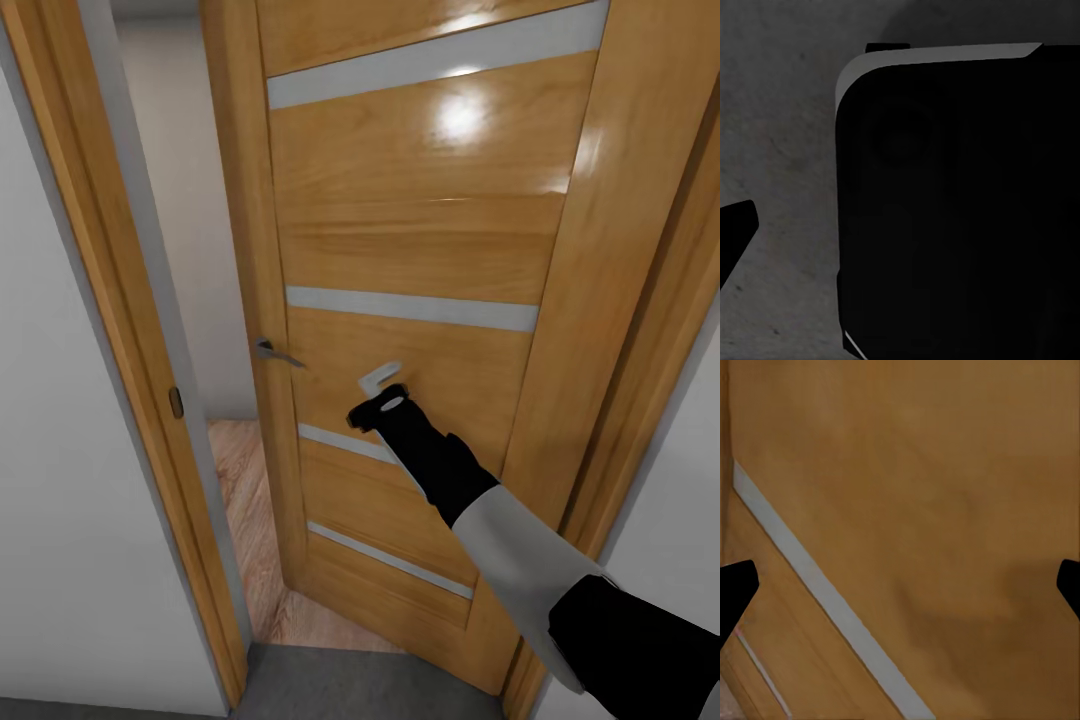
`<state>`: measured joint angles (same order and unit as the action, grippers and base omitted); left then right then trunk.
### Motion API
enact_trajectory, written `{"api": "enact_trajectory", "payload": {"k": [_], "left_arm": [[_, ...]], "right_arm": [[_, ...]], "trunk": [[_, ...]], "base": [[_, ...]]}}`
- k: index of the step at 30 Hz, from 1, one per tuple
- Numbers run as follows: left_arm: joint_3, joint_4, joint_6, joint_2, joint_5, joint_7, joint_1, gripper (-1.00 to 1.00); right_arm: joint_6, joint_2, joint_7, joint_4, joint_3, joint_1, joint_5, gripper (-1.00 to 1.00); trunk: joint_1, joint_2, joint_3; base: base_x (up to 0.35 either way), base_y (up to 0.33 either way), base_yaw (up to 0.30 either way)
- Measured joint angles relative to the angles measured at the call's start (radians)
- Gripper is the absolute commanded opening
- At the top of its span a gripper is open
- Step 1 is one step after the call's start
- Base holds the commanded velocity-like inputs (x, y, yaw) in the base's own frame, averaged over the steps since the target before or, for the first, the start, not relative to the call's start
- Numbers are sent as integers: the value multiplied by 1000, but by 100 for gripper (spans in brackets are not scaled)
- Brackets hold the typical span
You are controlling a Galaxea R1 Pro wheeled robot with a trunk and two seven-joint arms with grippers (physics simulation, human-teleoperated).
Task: Move the two storage containers from the living room to the garage. In the garage, place one container on the floor and stack the other container on top of it (either order is fine).
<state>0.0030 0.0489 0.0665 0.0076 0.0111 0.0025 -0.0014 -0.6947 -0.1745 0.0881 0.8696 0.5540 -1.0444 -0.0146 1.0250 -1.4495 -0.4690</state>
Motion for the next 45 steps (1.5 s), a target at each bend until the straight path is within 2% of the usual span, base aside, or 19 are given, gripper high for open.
{"api": "enact_trajectory", "payload": {"k": [4, 13, 21, 23, 24, 32, 36, 41, 45], "left_arm": [[0, 0, 0, 0, 0, -1, 0, 100], [0, 1, 0, -1, 0, -1, 0, 100], [-3, 1, 0, 0, -5, -1, 0, 100], [-4, 2, 1, -1, -5, -1, 0, 100], [-3, 2, 1, -1, -5, -1, 0, 100], [-2, 1, 1, -2, -6, -1, 0, 100], [-2, 2, 2, -2, -6, -2, 0, 100], [-3, 10, 2, -2, -6, -1, 0, 100], [-5, 19, 2, -2, -6, -2, 0, 100]], "right_arm": [[9, 0, -30, 5, 0, 3, 21, 100], [8, 0, -50, 6, 4, 11, 26, 100], [0, 0, -51, 23, 9, 11, 24, 100], [-2, 0, -53, 28, 12, 12, 42, 100], [-3, 0, -51, 30, 15, 11, 32, 100], [-15, 0, -41, 32, 30, 11, 38, 100], [-43, 0, 16, 31, 37, 11, 67, 100], [-45, 0, 137, -20, 42, 8, 53, 100], [-40, 0, 176, -106, 45, 0, 33, 100]], "trunk": [[0, 0, 0], [0, 0, 0], [-1, 0, 0], [0, 0, 0], [0, 0, 0], [0, 0, 0], [0, 0, 0], [0, 0, 0], [0, 0, 0]], "base": [[0, 0, 0], [13, 0, 0], [266, 0, 0], [191, 0, 0], [95, 0, 0], [23, 0, 0], [1, 0, 0], [0, 0, 0], [0, 0, 0]]}}
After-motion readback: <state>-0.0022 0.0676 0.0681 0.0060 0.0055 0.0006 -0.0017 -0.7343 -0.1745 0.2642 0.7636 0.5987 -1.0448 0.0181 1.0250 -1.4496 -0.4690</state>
